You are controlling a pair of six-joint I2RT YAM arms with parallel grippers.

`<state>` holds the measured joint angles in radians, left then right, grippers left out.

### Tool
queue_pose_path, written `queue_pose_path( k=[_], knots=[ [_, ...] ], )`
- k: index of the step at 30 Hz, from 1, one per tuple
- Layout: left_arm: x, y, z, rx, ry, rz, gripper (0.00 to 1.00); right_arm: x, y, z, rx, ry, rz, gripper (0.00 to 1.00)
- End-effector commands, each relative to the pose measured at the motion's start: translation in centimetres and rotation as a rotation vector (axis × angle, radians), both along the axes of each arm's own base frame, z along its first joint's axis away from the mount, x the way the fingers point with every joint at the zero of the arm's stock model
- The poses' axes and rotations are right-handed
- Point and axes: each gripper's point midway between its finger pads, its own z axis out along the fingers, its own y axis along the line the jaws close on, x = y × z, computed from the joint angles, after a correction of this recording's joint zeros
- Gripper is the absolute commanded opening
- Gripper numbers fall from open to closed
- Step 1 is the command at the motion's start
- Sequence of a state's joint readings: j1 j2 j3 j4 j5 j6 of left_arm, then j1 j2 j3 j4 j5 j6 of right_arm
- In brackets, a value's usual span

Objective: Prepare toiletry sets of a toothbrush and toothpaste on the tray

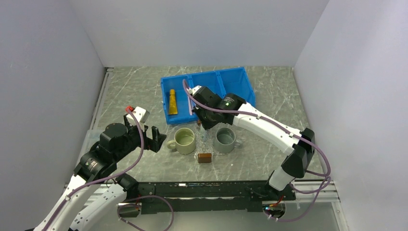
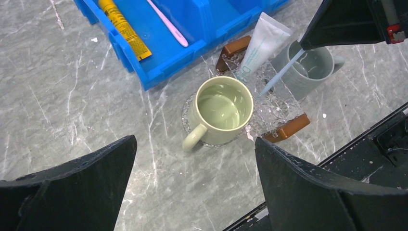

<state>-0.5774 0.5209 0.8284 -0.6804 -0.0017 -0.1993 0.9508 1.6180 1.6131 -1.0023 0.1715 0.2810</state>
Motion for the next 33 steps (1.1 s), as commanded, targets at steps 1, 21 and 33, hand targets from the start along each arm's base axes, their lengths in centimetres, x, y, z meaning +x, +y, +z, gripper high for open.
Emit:
queue_pose_path(
  k=[1, 21, 33],
  knots=[
    [0.4, 0.4, -0.1, 0.014, -0.008, 0.026, 0.99, 0.8, 0.6, 0.5, 0.029, -0.041, -0.021, 0.0],
    [0.4, 0.5, -0.2, 0.016, -0.007, 0.027, 0.99, 1.0, 0.4, -0.9, 0.013, -0.046, -0.041, 0.0],
    [0.4, 0.5, -0.2, 0.017, -0.005, 0.027, 0.99, 0.7, 0.2, -1.3, 0.0, -0.029, -0.031, 0.0]
  ],
)
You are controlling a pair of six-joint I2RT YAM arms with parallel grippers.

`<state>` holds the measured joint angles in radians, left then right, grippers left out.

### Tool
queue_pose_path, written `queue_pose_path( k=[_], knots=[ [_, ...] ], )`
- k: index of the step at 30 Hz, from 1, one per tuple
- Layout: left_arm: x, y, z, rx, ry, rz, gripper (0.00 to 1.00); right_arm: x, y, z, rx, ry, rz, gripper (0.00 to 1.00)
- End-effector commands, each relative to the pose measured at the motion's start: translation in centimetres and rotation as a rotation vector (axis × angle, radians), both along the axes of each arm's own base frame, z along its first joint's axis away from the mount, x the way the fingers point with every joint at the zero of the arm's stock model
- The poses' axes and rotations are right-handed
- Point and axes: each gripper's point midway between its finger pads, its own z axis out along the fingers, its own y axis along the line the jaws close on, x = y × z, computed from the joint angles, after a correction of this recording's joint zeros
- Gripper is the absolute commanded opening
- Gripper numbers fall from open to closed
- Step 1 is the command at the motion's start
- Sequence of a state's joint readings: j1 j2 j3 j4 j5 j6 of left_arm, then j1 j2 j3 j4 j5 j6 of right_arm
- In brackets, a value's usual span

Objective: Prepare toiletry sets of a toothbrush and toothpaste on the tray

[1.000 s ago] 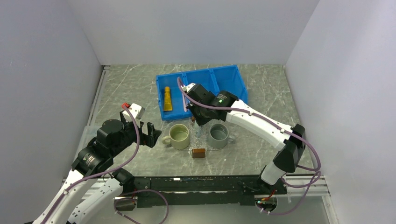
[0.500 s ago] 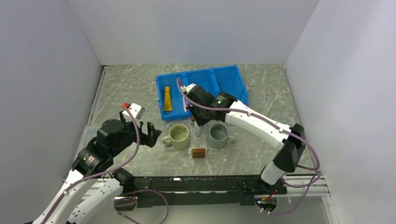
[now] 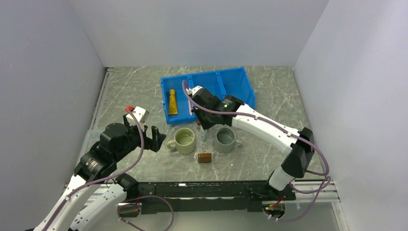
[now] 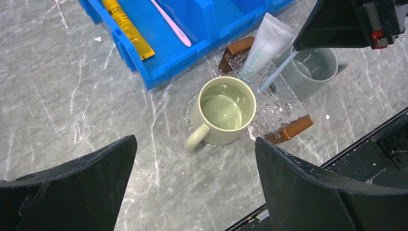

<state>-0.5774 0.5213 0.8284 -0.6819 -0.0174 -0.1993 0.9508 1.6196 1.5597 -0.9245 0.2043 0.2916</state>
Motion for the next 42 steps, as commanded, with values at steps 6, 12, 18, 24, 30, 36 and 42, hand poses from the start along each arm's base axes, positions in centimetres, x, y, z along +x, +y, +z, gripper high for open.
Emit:
queue_pose_path(
  k=[6, 12, 18, 24, 30, 36, 42],
  knots=[
    [0.3, 0.2, -0.2, 0.012, -0.003, 0.013, 0.99, -0.5, -0.3, 0.2, -0.002, 0.002, 0.005, 0.0],
    [0.3, 0.2, -0.2, 0.012, -0.002, 0.014, 0.99, -0.7, -0.3, -0.1, 0.001, 0.009, 0.007, 0.0],
    [0.3, 0.2, -0.3, 0.013, 0.001, 0.013, 0.99, -0.9, 0.1, -0.1, 0.01, 0.009, 0.013, 0.0],
    [0.3, 0.2, -0.2, 0.011, -0.001, 0.015, 0.99, -0.9, 0.0, 0.3, 0.006, 0.0, 0.009, 0.0],
    [0.3, 0.2, -0.3, 0.012, 0.0, 0.016, 0.99, -1.5, -0.6, 0.4, 0.01, 0.002, 0.003, 0.0],
    [0.4, 0.3, -0.4, 0.017, 0.004, 0.019, 0.99, -2.1, -1.0, -0.2, 0.048, 0.002, -0.015, 0.0],
    [0.5, 0.4, -0.6, 0.025, 0.012, 0.027, 0.99, -2.6, -1.2, -0.9, 0.073, 0.011, -0.022, 0.0]
  ],
)
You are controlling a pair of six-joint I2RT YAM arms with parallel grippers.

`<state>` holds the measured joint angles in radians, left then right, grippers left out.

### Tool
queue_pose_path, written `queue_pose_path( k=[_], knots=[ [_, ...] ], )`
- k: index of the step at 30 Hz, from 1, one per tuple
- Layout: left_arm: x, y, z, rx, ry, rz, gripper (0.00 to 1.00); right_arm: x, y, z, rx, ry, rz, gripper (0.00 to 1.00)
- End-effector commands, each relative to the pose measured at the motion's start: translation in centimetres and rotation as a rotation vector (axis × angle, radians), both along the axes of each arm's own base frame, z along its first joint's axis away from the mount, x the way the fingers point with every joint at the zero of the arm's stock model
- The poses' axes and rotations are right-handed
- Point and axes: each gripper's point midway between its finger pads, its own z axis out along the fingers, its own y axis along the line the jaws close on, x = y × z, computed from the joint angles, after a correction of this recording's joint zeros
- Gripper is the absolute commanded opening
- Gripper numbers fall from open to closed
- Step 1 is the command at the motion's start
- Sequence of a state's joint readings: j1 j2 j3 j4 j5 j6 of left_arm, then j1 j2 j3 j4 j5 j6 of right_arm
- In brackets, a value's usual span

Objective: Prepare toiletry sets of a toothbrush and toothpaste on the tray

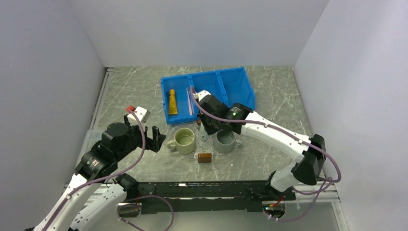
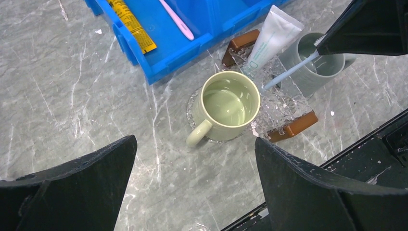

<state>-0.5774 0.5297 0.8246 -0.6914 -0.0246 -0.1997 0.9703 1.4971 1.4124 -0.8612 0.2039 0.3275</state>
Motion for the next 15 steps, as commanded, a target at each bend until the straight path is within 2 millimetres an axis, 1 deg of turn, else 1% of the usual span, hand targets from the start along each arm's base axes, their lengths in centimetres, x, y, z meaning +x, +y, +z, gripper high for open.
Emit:
queue_pose_path(
  k=[1, 15],
  knots=[
    [0.5, 0.3, -0.1, 0.012, -0.004, 0.022, 0.99, -0.7, -0.1, -0.8, 0.023, 0.02, -0.014, 0.0],
    [0.9, 0.3, -0.6, 0.03, 0.013, 0.037, 0.99, -1.5, -1.6, -1.4, 0.021, 0.014, -0.027, 0.01]
  ],
)
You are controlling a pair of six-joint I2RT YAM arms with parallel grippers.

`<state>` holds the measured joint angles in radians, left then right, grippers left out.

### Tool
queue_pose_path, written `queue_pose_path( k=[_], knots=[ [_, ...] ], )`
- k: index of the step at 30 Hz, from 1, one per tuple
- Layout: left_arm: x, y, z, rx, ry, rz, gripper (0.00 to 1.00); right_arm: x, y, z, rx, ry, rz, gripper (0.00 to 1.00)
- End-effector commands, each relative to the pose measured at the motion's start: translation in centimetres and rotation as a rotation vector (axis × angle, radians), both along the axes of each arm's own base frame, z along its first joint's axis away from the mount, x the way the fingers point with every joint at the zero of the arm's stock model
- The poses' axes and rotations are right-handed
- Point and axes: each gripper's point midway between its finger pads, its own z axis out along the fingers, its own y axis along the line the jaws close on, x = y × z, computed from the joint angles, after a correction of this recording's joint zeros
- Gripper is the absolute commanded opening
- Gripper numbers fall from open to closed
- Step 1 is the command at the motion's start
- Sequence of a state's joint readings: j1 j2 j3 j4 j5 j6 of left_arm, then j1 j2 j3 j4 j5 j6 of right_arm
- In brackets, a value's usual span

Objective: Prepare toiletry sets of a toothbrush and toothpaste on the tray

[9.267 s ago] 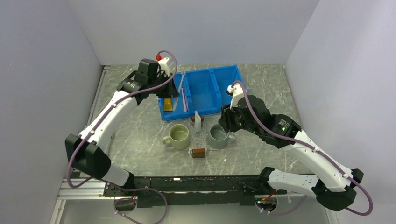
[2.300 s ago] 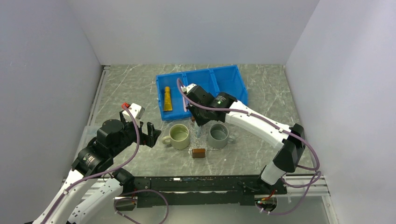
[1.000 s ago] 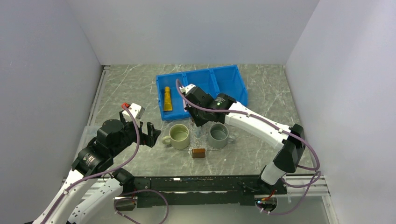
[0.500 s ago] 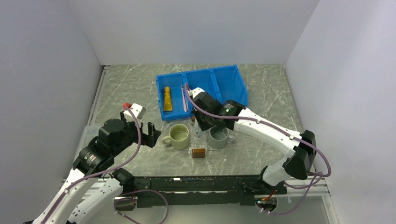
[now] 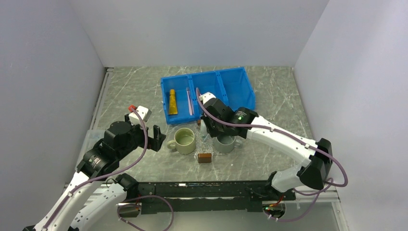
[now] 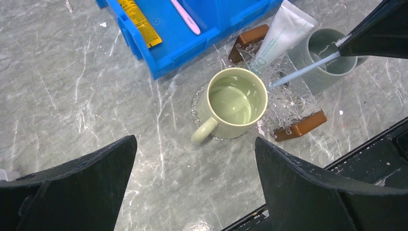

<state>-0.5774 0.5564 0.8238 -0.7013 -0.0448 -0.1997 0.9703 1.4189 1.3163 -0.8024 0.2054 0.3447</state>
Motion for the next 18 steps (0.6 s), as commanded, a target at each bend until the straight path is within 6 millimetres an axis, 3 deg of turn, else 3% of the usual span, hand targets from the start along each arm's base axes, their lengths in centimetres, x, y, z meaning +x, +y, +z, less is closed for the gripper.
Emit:
queue_pose_path(
  k=[1, 18],
  knots=[
    [0.55, 0.16, 0.18, 0.005, -0.013, 0.019, 0.99, -0.91, -0.77, -1.21, -0.018, 0.032, -0.012, 0.02],
    [0.61, 0.3, 0.03, 0.011, -0.008, 0.029, 0.99, -0.73, -1.0, -0.49, -0.005, 0.01, -0.022, 0.22]
  ],
)
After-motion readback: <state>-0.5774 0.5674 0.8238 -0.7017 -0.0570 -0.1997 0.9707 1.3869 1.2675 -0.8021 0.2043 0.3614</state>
